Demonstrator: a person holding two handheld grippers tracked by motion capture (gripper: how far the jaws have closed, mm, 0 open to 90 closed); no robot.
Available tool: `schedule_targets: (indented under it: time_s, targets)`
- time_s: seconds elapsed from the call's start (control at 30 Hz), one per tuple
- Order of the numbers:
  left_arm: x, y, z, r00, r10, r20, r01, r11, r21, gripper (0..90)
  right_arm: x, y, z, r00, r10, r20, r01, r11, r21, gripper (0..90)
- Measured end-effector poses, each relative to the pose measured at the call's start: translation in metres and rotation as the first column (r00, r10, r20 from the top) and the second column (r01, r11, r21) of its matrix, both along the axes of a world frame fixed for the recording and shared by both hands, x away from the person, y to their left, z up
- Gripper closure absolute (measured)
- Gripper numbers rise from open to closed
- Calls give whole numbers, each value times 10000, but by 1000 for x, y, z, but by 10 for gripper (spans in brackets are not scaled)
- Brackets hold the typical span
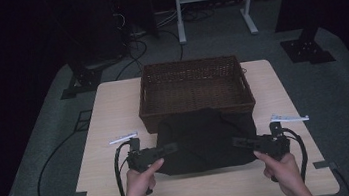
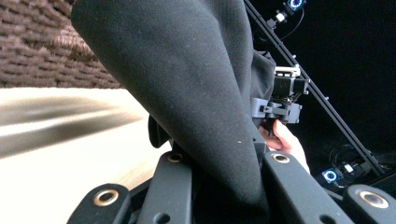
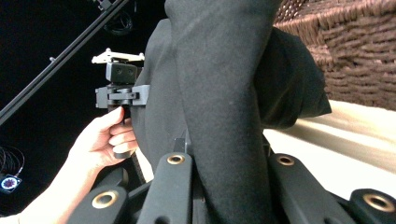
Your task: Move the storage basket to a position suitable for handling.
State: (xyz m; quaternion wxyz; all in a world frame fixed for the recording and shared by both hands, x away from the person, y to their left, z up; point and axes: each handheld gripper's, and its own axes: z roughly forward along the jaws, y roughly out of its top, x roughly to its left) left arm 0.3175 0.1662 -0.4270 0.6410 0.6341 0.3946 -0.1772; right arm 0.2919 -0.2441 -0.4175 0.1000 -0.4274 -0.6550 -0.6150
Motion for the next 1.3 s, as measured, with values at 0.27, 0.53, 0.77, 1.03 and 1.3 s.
schedule_targets:
  time_s: [0.27, 0.53, 0.77, 1.03, 1.3]
  targets:
    - [8, 2, 15, 9997, 113, 201, -112, 9999, -41, 786, 9, 2, 13, 9999, 27, 123, -29, 9999, 149, 773]
    - [14, 3, 25, 9994, 150, 302, -146, 9998, -148, 785, 17, 3, 25, 9995, 80, 294, -84, 9999, 127, 774]
    - [18, 5, 33, 9988, 244, 435, -236, 9995, -195, 786, 21, 5, 34, 9993, 91, 370, -99, 9997, 236, 774]
    - [22, 6, 41, 9985, 299, 451, -293, 9995, -133, 786, 27, 7, 40, 9993, 80, 357, -90, 9996, 284, 773]
    - [28, 8, 50, 9976, 441, 527, -430, 9988, -219, 786, 32, 10, 54, 9985, 29, 539, -46, 9995, 302, 773]
